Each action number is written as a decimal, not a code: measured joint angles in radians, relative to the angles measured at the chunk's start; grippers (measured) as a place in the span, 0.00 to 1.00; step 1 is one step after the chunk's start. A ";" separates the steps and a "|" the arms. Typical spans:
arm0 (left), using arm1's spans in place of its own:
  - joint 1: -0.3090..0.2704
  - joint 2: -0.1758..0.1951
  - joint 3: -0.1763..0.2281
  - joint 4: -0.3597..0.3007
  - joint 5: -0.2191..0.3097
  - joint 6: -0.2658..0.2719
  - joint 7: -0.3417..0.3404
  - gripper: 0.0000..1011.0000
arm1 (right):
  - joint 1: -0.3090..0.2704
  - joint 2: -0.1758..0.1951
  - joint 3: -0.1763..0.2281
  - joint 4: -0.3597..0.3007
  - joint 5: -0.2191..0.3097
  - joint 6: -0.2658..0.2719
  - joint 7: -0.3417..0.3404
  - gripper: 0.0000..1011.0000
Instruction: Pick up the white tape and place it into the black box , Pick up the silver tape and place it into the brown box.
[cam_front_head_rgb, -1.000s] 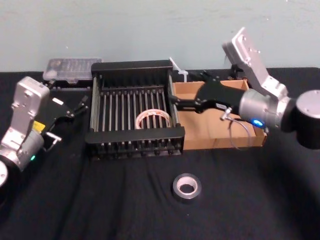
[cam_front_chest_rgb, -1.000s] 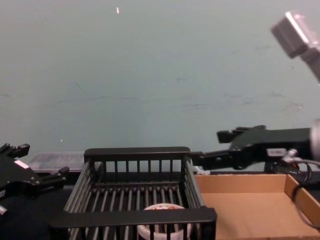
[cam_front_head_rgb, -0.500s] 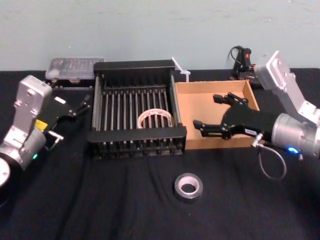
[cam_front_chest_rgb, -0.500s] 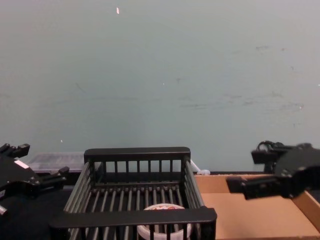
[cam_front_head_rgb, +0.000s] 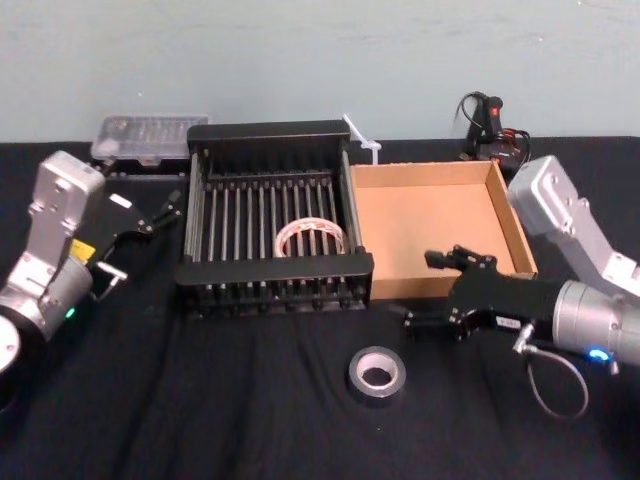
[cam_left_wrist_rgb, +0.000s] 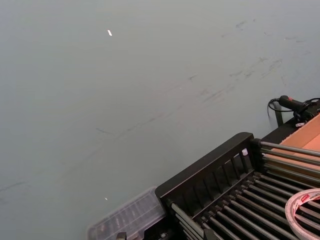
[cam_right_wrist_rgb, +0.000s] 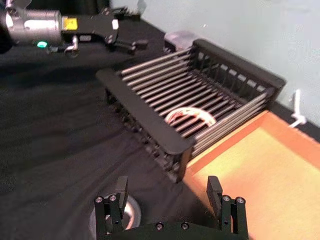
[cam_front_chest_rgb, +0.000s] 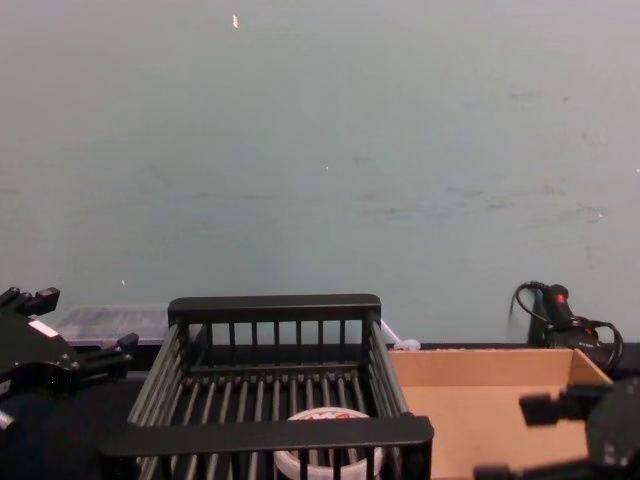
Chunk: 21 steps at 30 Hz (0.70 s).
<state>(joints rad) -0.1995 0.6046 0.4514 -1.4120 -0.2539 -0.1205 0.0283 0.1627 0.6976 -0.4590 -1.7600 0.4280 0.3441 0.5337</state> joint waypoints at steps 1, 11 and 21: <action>0.000 0.000 0.000 0.000 0.000 0.000 0.000 0.99 | -0.001 0.002 -0.004 0.000 0.000 0.003 0.001 0.99; 0.000 0.000 0.000 0.000 0.000 0.000 0.000 0.99 | 0.001 0.010 -0.046 0.010 -0.001 0.026 0.007 0.99; 0.000 0.000 0.000 0.000 0.000 0.000 0.000 0.99 | 0.026 -0.002 -0.084 0.048 -0.014 0.044 0.015 0.99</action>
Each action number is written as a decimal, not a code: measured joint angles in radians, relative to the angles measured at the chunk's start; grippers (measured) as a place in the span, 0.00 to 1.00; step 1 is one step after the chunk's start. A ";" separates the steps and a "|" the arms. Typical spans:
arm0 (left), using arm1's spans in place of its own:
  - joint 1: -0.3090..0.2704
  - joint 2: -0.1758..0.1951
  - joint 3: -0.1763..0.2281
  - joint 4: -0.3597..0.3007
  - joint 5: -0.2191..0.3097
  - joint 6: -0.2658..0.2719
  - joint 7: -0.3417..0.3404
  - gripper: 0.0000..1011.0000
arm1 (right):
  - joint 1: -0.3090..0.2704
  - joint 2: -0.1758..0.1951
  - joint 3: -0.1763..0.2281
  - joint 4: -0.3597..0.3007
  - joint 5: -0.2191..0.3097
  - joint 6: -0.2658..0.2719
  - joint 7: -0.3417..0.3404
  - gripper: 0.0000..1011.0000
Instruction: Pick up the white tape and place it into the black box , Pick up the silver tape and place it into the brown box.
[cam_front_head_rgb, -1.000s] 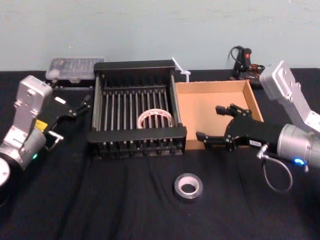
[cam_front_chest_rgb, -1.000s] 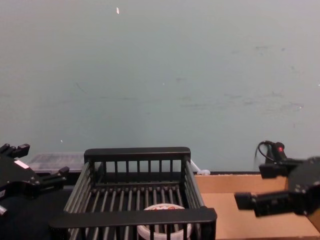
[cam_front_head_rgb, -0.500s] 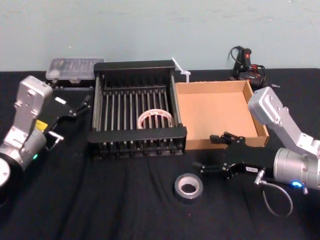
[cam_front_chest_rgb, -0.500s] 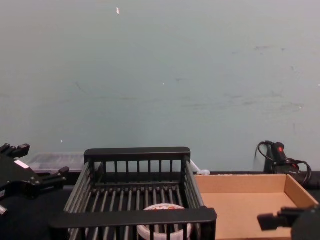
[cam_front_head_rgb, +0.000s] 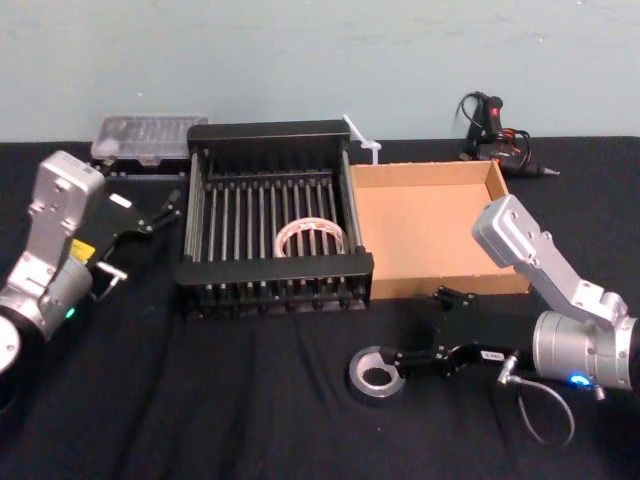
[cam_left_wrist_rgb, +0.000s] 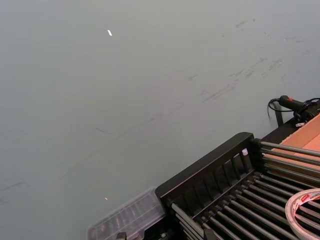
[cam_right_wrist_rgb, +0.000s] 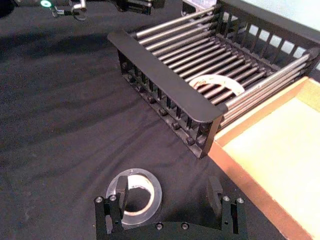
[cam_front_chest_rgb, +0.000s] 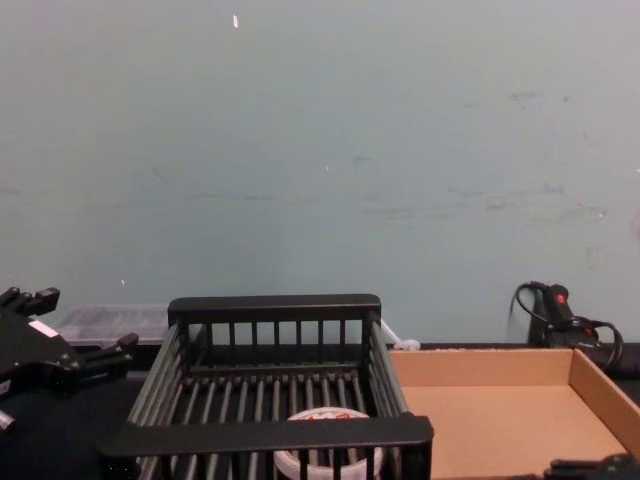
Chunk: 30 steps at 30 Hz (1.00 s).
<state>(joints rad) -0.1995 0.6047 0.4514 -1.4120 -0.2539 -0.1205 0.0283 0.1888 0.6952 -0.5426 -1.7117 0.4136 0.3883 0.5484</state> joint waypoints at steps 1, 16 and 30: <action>0.000 0.000 0.000 0.000 0.000 0.000 0.000 0.99 | 0.004 -0.003 -0.005 0.006 -0.002 0.002 0.001 0.99; 0.000 0.000 0.000 0.000 0.000 0.000 0.000 0.99 | 0.036 -0.045 -0.033 0.084 -0.021 0.010 -0.004 0.99; 0.000 0.000 0.000 0.000 0.000 0.000 0.000 0.99 | 0.060 -0.065 -0.057 0.123 -0.038 0.015 0.012 0.99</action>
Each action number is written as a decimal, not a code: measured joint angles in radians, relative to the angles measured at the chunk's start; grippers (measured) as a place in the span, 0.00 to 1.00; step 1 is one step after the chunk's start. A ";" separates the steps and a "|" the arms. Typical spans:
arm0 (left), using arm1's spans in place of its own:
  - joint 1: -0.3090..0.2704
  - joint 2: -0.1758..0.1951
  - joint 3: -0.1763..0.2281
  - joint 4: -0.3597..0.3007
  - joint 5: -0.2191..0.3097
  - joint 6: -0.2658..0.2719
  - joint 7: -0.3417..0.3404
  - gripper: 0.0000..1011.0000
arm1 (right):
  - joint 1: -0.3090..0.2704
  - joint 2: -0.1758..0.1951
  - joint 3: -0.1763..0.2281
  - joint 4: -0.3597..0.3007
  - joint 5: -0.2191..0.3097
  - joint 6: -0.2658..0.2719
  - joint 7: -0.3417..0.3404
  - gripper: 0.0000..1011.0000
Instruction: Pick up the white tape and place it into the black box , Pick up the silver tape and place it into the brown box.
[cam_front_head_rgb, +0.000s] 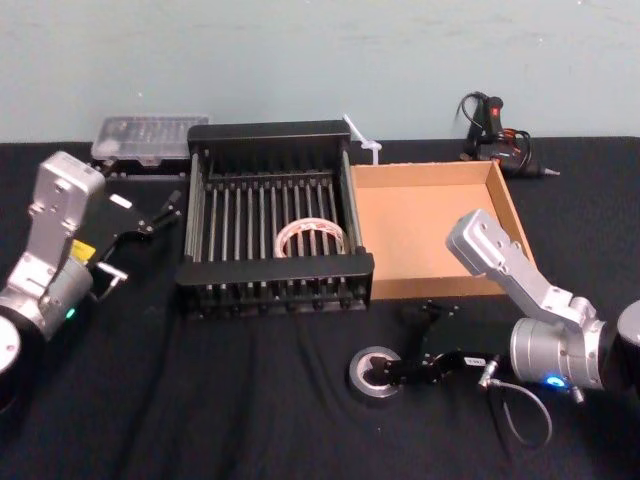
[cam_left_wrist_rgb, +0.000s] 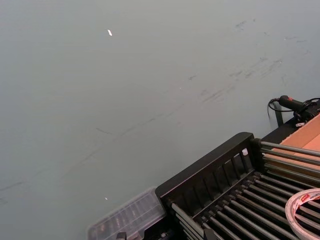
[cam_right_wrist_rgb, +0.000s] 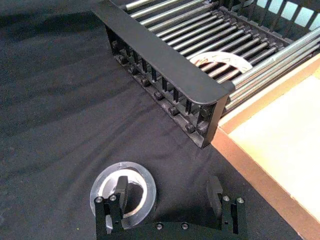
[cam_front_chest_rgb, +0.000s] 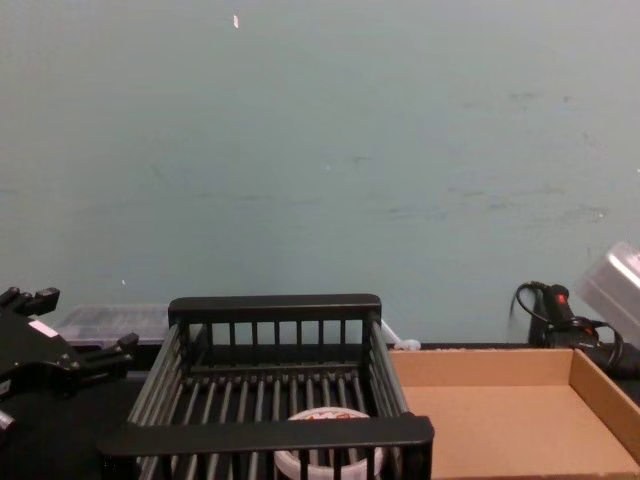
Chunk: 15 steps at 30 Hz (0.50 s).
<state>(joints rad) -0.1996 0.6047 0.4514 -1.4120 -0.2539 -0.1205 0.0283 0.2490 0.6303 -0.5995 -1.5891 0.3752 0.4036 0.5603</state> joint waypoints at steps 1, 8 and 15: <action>0.000 0.000 0.000 0.000 0.000 0.000 0.000 0.99 | 0.001 0.000 -0.001 0.001 0.000 0.000 0.001 0.99; 0.000 0.000 0.000 0.000 0.000 0.000 0.000 0.99 | 0.005 -0.005 -0.009 0.008 -0.004 0.004 0.007 0.99; 0.000 0.000 0.000 0.000 0.000 0.000 0.000 0.99 | 0.009 -0.007 -0.015 0.013 -0.007 0.005 0.014 0.99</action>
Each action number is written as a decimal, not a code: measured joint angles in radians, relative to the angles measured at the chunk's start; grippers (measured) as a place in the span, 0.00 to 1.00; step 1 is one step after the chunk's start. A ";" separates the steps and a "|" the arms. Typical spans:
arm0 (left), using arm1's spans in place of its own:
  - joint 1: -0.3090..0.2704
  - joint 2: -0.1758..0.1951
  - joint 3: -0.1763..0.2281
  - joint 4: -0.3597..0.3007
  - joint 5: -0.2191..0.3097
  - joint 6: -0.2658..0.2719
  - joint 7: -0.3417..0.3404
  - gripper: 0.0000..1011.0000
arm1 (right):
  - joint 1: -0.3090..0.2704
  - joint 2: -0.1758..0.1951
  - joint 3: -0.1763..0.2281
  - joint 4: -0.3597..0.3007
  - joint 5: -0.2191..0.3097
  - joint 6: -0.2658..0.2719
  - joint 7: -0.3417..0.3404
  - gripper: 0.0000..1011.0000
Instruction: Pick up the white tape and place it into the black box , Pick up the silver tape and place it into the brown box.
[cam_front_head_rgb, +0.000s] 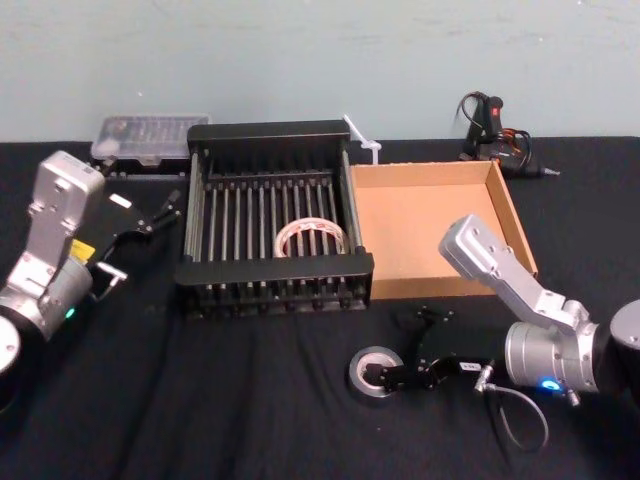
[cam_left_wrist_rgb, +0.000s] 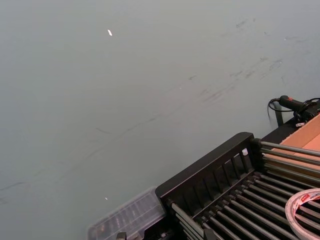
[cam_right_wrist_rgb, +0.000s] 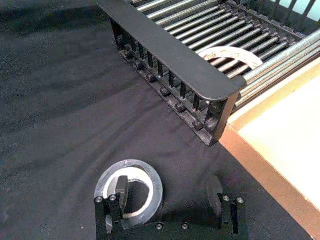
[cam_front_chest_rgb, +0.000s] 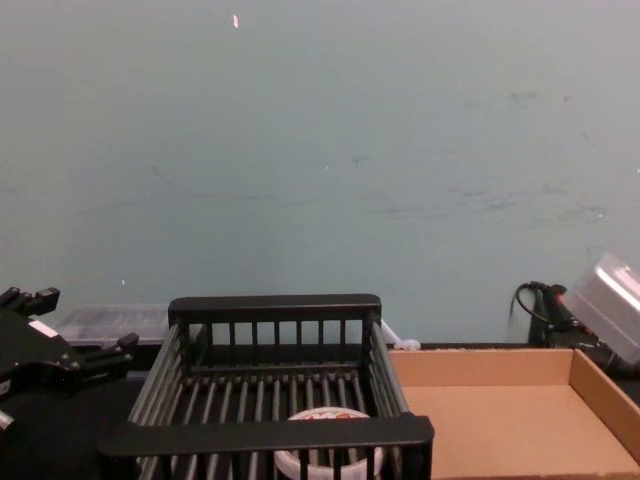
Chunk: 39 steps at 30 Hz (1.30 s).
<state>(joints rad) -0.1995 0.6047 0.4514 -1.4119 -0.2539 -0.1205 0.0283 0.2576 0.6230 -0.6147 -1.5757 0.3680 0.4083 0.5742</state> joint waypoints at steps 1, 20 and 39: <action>0.000 0.000 0.000 0.000 0.000 0.000 0.000 0.99 | 0.000 0.000 0.000 0.000 0.000 0.000 0.000 0.99; 0.000 0.000 0.000 0.000 0.000 0.000 0.000 0.99 | 0.001 -0.002 0.001 0.002 0.001 0.004 -0.001 0.99; 0.000 0.000 0.000 0.000 0.000 0.000 0.000 0.99 | 0.000 -0.001 0.001 0.000 0.002 0.003 -0.001 0.62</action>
<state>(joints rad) -0.1995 0.6047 0.4514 -1.4119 -0.2539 -0.1205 0.0283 0.2574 0.6225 -0.6135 -1.5755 0.3697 0.4111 0.5728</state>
